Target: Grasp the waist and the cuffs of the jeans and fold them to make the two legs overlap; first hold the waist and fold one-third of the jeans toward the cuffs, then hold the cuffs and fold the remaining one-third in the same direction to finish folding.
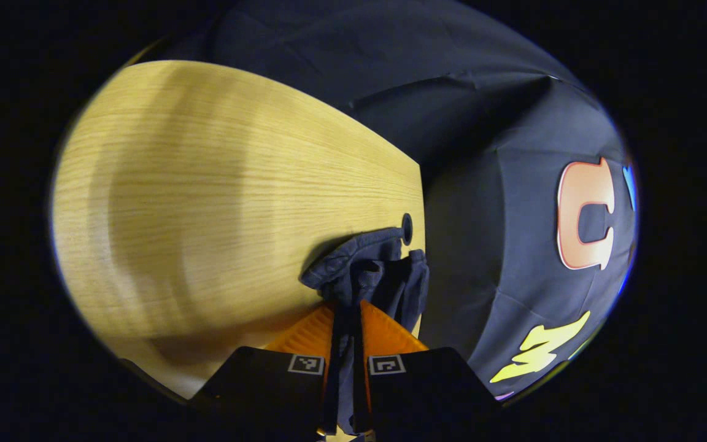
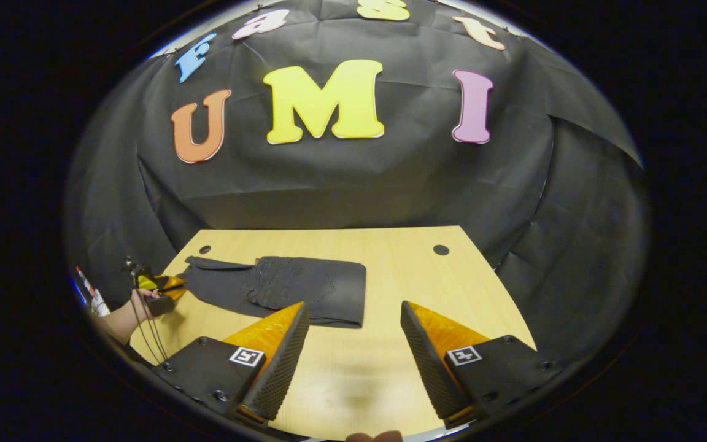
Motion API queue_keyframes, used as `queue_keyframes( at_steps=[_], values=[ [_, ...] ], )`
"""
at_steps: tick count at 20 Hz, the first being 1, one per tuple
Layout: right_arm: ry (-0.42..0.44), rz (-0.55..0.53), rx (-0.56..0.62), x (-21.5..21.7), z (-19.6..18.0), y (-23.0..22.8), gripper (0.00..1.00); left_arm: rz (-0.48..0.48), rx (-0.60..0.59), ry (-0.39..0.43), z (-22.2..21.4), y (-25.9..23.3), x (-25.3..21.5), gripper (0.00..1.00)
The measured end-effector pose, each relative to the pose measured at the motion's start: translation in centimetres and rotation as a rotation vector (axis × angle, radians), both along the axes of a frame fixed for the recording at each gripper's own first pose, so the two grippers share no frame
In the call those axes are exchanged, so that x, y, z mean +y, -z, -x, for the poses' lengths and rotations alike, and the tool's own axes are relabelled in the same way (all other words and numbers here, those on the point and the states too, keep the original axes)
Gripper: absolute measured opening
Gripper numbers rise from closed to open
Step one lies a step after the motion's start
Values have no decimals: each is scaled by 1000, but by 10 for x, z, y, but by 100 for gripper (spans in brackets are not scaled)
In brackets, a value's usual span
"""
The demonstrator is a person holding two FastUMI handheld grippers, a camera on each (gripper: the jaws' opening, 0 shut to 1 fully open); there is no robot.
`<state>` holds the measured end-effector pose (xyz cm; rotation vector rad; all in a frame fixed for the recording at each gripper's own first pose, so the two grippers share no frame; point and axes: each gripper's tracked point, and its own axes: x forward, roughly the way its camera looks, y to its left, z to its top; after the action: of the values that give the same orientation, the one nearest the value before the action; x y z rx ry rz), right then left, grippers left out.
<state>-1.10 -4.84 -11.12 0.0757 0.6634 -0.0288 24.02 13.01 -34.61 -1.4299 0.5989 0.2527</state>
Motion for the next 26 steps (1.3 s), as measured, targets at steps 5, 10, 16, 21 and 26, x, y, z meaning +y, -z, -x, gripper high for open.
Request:
queue_keyframes(
  at_steps=[5,10,16,21,26],
  values=[
    [23,-22,-30,-14,13,-5,98,-104,-183,85,-8,-83,-21,11],
    [67,-79,-61,-41,27,-10,98,-201,-318,192,-4,-159,-77,10],
    [126,-107,-85,-83,48,-14,98,-366,-440,388,9,-218,-205,9],
    [207,-68,-80,-137,82,-13,98,-464,-442,585,24,-194,-339,9],
    [290,-39,-10,-187,119,10,96,-620,-370,709,52,-129,-387,9]
  ],
)
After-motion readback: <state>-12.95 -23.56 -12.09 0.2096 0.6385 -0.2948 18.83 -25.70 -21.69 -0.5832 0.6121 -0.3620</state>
